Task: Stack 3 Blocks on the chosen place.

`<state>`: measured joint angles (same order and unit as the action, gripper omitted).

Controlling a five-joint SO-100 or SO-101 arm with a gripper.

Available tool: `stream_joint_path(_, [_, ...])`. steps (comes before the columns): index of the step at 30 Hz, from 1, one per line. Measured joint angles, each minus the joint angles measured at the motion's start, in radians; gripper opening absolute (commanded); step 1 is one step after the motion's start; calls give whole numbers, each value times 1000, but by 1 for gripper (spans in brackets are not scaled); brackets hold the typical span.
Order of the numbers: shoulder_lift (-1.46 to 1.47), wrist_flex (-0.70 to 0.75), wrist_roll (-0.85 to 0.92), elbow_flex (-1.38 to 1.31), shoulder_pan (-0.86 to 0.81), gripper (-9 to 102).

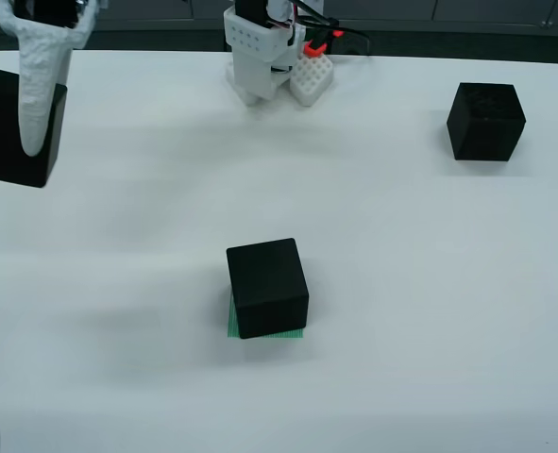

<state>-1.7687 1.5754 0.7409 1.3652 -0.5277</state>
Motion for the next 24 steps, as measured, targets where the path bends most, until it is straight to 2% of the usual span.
stream_joint_path(13, [-2,0,-351,121,403,20])
stream_joint_path(24, [9,0,-439,176,502,20])
